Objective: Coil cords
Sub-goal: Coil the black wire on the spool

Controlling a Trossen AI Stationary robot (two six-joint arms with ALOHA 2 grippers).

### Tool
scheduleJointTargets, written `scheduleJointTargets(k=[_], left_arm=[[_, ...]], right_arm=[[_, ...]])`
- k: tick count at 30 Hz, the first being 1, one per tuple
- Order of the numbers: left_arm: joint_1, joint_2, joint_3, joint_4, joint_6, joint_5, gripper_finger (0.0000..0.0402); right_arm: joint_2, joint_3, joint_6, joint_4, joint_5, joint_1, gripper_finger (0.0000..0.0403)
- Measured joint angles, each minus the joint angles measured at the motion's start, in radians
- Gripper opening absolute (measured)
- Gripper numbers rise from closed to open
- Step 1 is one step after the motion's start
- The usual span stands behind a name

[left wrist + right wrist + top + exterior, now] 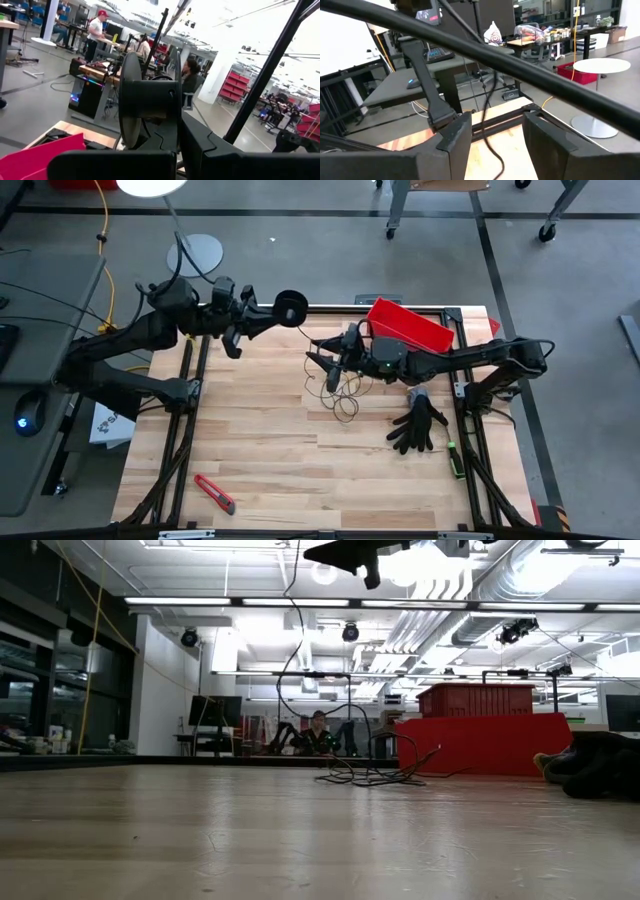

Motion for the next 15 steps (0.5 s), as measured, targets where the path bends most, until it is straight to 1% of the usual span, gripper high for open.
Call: scheduleJointTargets(k=[3, 6, 8, 11, 12, 15], left_arm=[[0.0, 0.013, 0.0, -0.002, 0.0, -0.002, 0.0], [0.0, 0.022, 0.0, 0.002, 0.0, -0.002, 0.0], [0.0, 0.026, 0.0, 0.006, 0.0, -0.002, 0.0], [0.0, 0.025, 0.0, 0.009, -0.008, -0.001, 0.0], [0.0, 0.023, 0.0, 0.013, -0.02, -0.001, 0.0], [0.0, 0.014, 0.0, 0.051, -0.094, 0.015, 0.0]], right_arm=[[0.0, 0.0, -0.001, 0.0, 0.002, 0.0, 0.0138], [0.0, 0.0, 0.001, 0.0, 0.002, 0.0, 0.0104], [0.0, 0.0, 0.0, 0.0, 0.001, 0.001, 0.0074], [0.0, 0.0, 0.011, 0.0, -0.004, 0.013, 0.0018], [0.0, 0.0, 0.019, 0.006, -0.004, 0.018, 0.0009], [0.0, 0.0, 0.014, 0.054, -0.021, 0.037, 0.0004]])
